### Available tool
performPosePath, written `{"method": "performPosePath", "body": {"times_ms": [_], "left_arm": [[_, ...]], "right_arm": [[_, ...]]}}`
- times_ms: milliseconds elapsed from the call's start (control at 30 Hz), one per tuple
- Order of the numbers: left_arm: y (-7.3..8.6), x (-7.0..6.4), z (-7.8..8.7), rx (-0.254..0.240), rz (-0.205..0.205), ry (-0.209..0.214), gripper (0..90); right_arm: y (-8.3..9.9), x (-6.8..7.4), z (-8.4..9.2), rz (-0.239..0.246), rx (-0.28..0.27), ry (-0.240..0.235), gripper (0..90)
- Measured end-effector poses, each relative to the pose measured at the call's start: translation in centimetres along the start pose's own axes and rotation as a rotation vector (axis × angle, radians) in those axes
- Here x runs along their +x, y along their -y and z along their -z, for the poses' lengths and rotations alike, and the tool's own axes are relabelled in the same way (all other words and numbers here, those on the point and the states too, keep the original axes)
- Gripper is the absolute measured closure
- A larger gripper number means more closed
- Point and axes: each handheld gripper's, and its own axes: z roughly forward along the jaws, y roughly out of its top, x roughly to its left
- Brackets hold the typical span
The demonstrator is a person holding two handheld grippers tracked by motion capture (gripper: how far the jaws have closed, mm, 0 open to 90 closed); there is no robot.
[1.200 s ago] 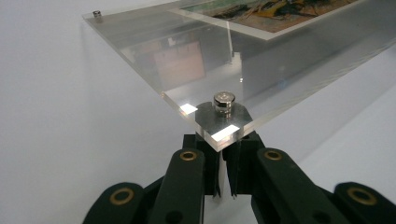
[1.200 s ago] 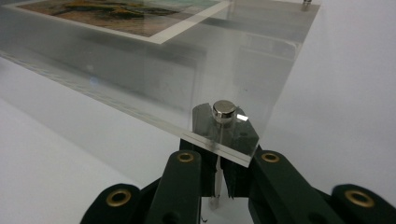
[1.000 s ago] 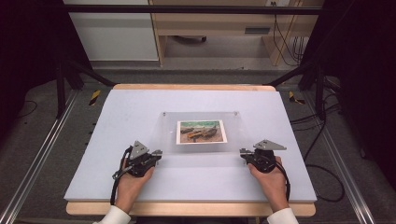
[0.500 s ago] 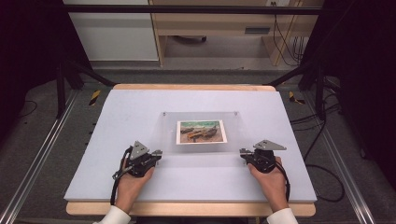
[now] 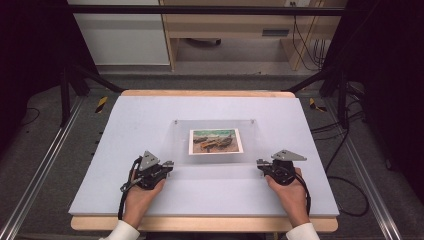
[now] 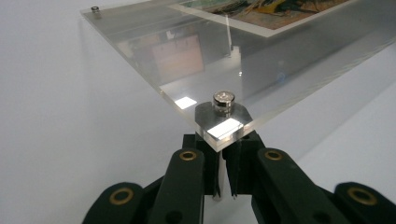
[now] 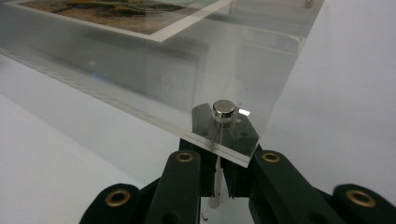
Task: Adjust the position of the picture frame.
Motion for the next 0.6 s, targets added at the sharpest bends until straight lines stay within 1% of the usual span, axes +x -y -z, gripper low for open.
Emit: {"method": "performPosePath", "body": {"times_ms": [100,133,200,233,267,300,367,400,433,467,500,567,600], "left_arm": [[0.0,0.1,0.1,0.007,-0.006,0.01,83.2],[-0.1,0.2,0.1,0.015,-0.011,0.012,82.1],[-0.1,0.4,0.4,0.015,-0.014,0.003,76.3],[-0.1,0.5,0.4,0.014,-0.004,0.012,72.6],[-0.1,0.5,0.4,0.014,-0.004,0.012,68.7],[0.0,0.7,0.4,0.031,-0.005,0.02,64.6],[0.1,0.8,0.4,0.041,-0.004,0.029,56.3],[0.1,0.8,0.4,0.041,-0.004,0.029,52.1],[0.1,0.9,0.6,0.04,0.004,0.036,48.1],[0.1,0.9,0.6,0.04,0.004,0.036,44.3],[-0.1,0.9,0.8,0.035,0.011,0.061,40.2],[-0.2,1.0,1.0,0.039,0.007,0.083,33.6],[-0.2,1.0,1.0,0.039,0.007,0.083,29.5]], "right_arm": [[0.0,0.0,0.0,0.001,0.001,-0.002,83.6],[0.0,0.0,0.1,0.0,0.002,-0.005,82.1],[0.1,0.0,0.3,-0.004,0.006,-0.009,76.7],[0.1,0.0,0.5,-0.002,0.008,-0.002,72.7],[0.1,-0.1,0.7,-0.006,0.002,-0.002,68.8],[0.1,-0.1,1.0,-0.016,-0.002,-0.009,64.3],[0.0,-0.1,1.4,-0.025,-0.001,-0.013,54.3],[0.0,-0.1,1.4,-0.025,-0.001,-0.013,54.3],[0.0,0.0,1.7,-0.015,0.012,-0.015,46.0],[0.0,0.0,1.7,-0.015,0.012,-0.015,46.0],[0.0,0.1,1.7,-0.018,0.024,-0.008,36.9],[0.1,0.1,1.7,-0.015,0.035,-0.005,27.5],[0.1,0.2,1.7,-0.007,0.041,-0.007,23.5]]}}
